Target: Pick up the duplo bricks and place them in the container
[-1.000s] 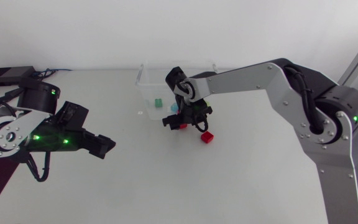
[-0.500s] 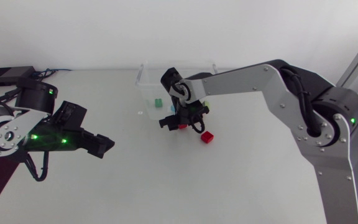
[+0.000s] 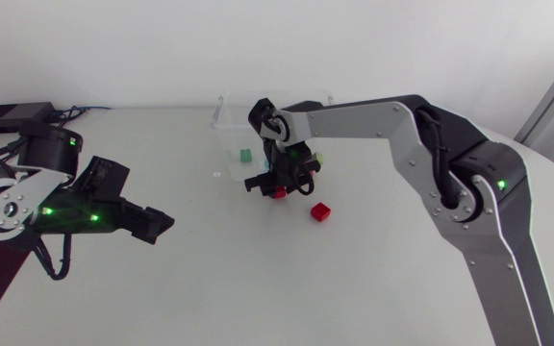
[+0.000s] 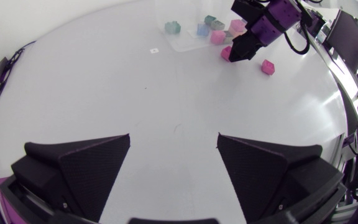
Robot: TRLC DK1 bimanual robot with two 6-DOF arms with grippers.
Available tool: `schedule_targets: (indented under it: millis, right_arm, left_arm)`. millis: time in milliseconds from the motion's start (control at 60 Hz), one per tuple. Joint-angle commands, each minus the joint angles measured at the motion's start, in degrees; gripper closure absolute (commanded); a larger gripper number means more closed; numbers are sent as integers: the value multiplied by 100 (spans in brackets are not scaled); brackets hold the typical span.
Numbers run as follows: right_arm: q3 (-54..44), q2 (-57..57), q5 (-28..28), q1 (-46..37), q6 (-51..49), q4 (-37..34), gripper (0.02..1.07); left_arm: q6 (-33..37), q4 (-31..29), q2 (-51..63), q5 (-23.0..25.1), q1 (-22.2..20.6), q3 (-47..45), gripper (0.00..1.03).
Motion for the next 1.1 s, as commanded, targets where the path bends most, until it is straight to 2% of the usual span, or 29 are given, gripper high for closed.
schedule_targets:
  millis: [0,150,183,367,633,917,1083]
  right_arm:
    - [211,306,-26,-54,37,-166,62]
    - [238,394,-26,-63,54,-148,78]
    - [176,377,-26,-63,63,-122,79]
    - [-632,-107,123,113,142,362,79]
    - [-1880,-1495,457,368,265,1083,79]
    - [-2399,-2831,870,368,257,1900,79]
    - [-2416,-3069,1011,298,178,2287,79]
  left_arm:
    - [133,21,41,90,44,-107,5]
    - [159,4,32,90,88,-72,5]
    - [177,4,32,98,97,-80,5]
    - [194,13,59,142,132,-115,5]
    - [203,13,32,160,115,-151,5]
    - [177,13,-108,160,53,-238,5]
    - [168,13,-205,160,0,-265,5]
